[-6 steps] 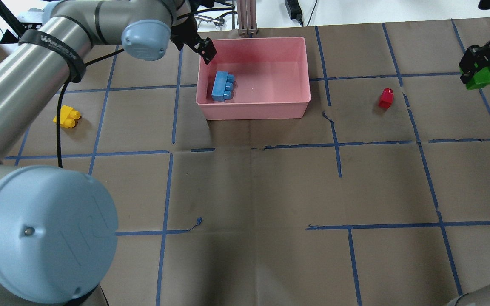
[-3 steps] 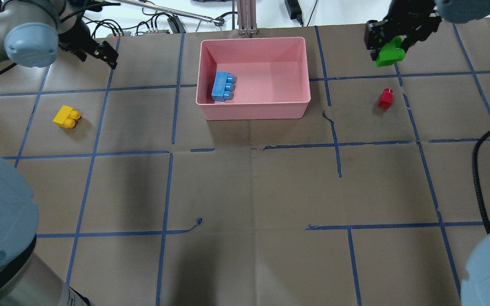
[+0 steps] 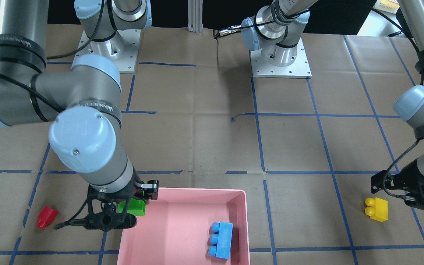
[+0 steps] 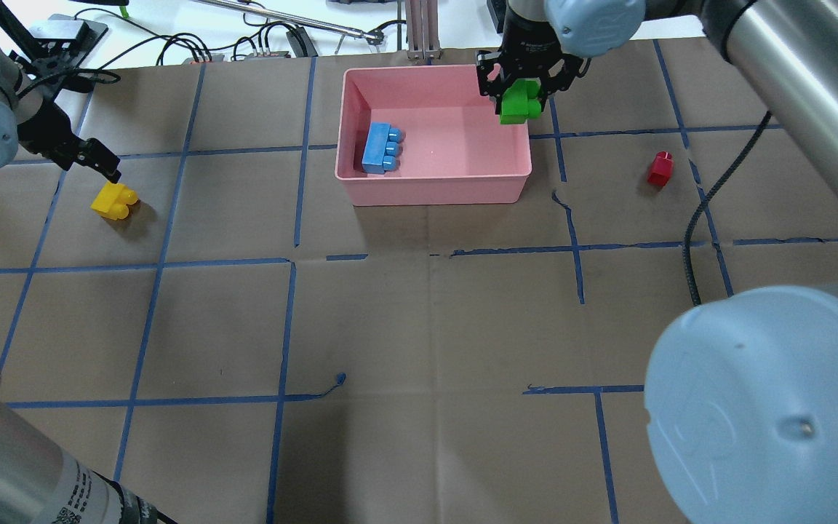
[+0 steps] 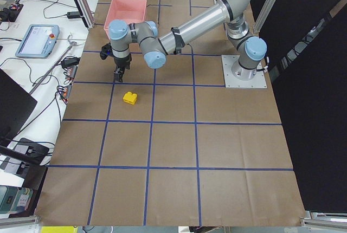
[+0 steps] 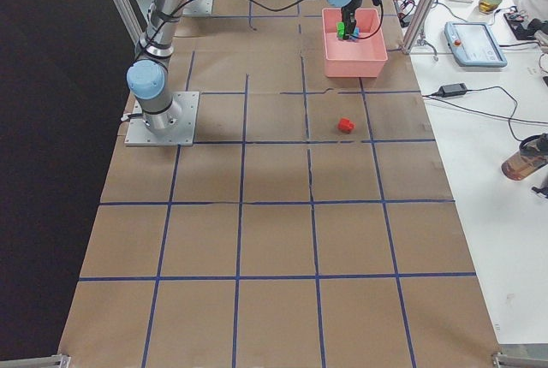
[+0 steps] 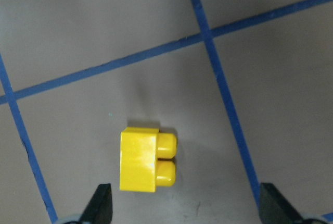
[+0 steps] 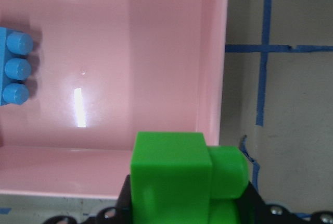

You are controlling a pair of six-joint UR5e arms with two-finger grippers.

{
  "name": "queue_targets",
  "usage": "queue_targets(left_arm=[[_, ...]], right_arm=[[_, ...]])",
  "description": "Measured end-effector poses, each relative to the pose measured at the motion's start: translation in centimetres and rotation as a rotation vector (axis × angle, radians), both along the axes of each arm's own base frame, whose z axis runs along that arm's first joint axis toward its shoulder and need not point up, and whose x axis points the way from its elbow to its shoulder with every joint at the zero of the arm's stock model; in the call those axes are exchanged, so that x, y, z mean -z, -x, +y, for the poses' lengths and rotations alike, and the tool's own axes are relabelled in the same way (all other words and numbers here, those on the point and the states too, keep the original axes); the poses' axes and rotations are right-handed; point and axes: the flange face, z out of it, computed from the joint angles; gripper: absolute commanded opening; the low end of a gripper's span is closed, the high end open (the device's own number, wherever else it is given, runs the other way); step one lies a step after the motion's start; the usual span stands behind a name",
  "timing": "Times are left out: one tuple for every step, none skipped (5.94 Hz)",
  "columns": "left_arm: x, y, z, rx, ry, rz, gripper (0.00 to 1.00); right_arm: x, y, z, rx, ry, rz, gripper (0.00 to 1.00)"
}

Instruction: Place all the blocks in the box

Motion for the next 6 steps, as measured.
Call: queue_targets(left_arm=[[2.0, -1.0, 0.5, 0.062, -0.018, -0.006, 1.00], [4.0, -1.3, 0.5, 0.102, -0.041, -0.001, 1.00], [6.0, -1.5, 0.3, 0.115, -0.066, 0.012, 1.00], [7.4, -1.8, -0.1, 0.121, -0.075, 0.016, 1.00], [8.1, -2.0, -0.6, 0.123, -0.067, 0.012, 1.00], [8.6, -2.2, -0.8, 0.121, -0.059, 0.008, 0.97]], right_arm=[[3.4, -1.2, -1.4, 0.011, -0.006, -0.003, 0.44], [5.5, -2.1, -2.2, 0.018, 0.009, -0.008, 0.95], [6.7, -2.7, -2.4, 0.023, 0.017, -0.010, 0.99], [7.0, -3.2, -2.4, 0.028, 0.016, -0.027, 0.99], [6.4, -3.6, -2.3, 0.031, 0.019, -0.052, 0.99], [4.5, -3.4, -2.0, 0.031, 0.030, -0.060, 0.99]])
